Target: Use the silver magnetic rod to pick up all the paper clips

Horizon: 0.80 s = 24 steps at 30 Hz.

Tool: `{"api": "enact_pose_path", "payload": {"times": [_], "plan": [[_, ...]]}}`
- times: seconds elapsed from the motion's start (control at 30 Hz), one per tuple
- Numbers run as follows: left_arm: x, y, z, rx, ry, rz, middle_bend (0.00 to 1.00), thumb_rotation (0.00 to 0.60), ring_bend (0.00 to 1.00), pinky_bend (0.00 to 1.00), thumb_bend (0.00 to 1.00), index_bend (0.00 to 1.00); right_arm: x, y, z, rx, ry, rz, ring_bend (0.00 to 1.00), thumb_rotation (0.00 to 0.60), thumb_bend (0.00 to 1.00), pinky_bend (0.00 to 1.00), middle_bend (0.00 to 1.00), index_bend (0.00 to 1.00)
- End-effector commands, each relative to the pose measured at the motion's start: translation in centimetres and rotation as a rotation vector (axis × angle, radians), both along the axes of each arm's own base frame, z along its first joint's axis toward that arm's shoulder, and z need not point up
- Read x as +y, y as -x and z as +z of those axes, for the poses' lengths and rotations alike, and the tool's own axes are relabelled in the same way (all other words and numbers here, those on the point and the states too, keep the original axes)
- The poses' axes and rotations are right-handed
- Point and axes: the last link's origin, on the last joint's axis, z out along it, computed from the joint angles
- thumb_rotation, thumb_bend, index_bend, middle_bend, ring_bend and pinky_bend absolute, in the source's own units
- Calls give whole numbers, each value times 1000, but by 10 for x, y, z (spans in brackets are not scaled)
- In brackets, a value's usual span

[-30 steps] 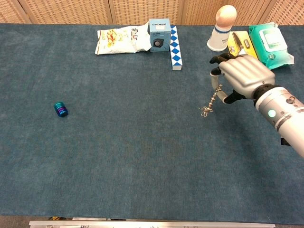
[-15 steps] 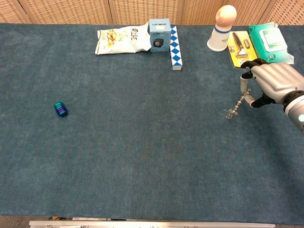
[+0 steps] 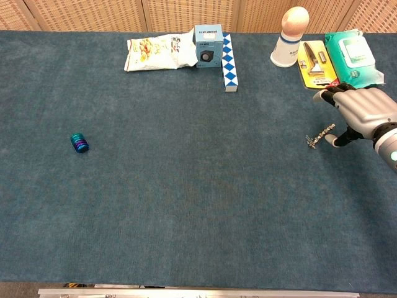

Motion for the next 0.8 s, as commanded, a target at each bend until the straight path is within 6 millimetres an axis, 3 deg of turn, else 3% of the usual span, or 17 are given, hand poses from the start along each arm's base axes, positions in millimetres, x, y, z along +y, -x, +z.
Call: {"api": "enact_pose_path", "payload": {"times": [0.03,0.43,0.8], "plan": [[0,0,0,-1,2,0,431,600,341,418,89,438,1,0,6,-16,19,10,72,600,242,198,150,134],[0,-2,-11,1,48,-10,436,600,344,420,89,444,24,20,52,69,165,48,72,600,247,198,150,139],[-2,-11,-32,24,122,-37,437,600,344,420,89,445,70,26,89,65,349,95,72,600,247,198,151,201]]}}
